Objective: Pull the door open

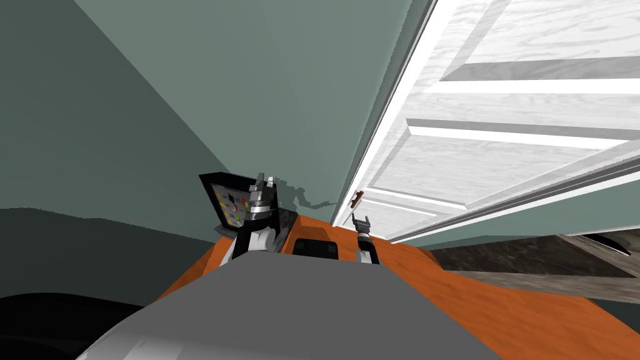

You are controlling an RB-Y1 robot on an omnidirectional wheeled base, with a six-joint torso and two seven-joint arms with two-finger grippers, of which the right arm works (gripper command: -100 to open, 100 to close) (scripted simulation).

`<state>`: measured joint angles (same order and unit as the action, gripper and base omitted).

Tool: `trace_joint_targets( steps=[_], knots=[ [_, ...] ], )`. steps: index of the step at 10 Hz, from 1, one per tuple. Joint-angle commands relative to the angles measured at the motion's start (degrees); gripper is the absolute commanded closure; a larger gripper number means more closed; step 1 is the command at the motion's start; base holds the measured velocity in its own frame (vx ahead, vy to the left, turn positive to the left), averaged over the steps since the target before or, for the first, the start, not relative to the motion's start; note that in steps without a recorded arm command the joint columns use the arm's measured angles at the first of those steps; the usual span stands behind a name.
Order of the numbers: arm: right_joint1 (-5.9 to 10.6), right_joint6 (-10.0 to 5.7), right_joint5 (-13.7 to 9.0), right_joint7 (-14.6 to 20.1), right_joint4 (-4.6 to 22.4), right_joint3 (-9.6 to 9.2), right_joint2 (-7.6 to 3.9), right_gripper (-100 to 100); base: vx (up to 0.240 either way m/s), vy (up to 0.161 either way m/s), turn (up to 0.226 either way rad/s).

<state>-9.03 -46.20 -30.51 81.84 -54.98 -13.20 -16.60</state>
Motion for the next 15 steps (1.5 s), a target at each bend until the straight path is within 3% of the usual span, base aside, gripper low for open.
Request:
trace_joint_targets(
  steps=[1,6,8,11,13,15],
  knots=[
    [0.54,-0.08,-0.99,-0.08,1.81,1.83,-0.37,-100,-0.031,-0.057,0.256],
    [1.48,-0.38,-1.95,-0.06,4.22,3.63,-0.66,-100,-0.011,-0.031,0.077],
    [3.02,-0.8,-3.29,-0.03,7.59,6.11,-0.95,-100,0.017,-0.031,0.223],
    [3.89,-1.0,-3.89,-0.01,9.14,7.22,-1.01,-100,0.03,-0.04,0.09],
    [5.74,-1.31,-4.79,0.02,11.54,8.86,-0.88,-100,0.075,-0.048,0.252],
    [7.52,-1.44,-5.04,0.03,12.41,9.27,-0.32,-100,0.171,-0.058,0.194]
  ],
)
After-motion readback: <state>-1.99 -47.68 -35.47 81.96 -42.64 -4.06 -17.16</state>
